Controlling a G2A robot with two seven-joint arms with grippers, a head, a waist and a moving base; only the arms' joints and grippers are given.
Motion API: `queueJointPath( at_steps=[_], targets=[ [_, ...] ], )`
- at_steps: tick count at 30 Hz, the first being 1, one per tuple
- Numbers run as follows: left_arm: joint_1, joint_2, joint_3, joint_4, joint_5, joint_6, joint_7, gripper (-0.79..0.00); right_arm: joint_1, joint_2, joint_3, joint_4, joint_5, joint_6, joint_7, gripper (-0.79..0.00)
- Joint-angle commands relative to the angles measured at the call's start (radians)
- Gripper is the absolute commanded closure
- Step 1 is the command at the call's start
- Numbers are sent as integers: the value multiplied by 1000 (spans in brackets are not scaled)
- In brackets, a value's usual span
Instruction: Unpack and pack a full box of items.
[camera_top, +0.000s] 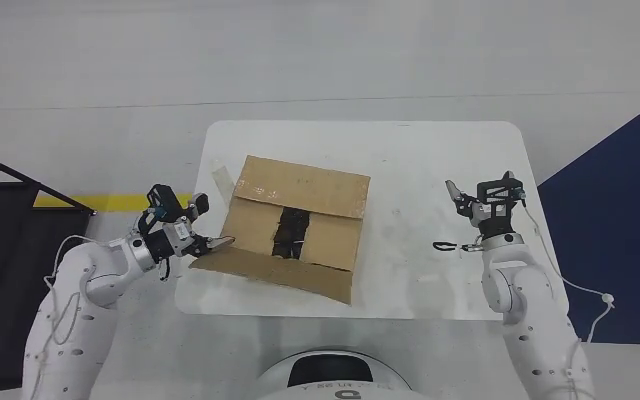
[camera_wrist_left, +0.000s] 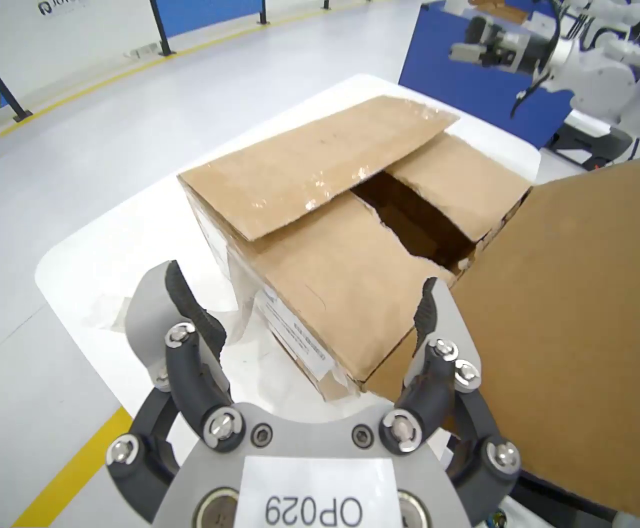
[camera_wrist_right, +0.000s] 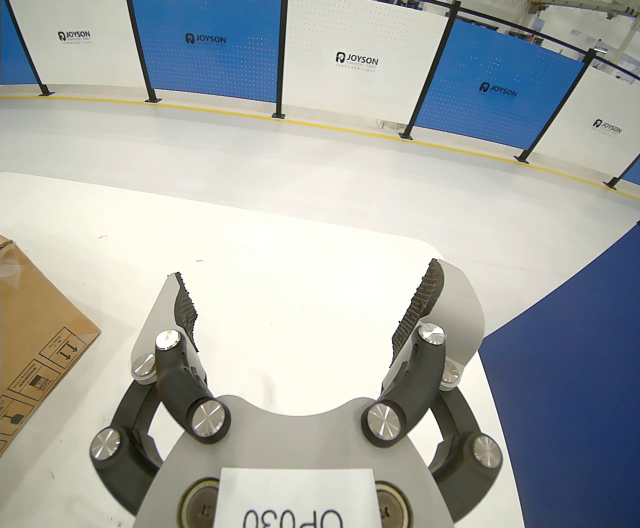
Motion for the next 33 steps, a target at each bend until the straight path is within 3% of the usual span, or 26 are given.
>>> queueJointPath(
  at_steps=[1,10,17,27,33],
  targets=[
    [-8,8,9,27,25,0,-3,-785,0,0,0,0,0,0,0,-785],
    [-29,33,38,95,65,0,111,-785,0,0,0,0,0,0,0,-785],
    [-18,37,9,80,-138,5,252,-785,0,0,0,0,0,0,0,-785],
    [33,18,-16,-62,-137,459,255,-785,0,0,0,0,0,0,0,-785],
    [34,16,-15,-69,-136,486,257,-785,0,0,0,0,0,0,0,-785]
  ],
)
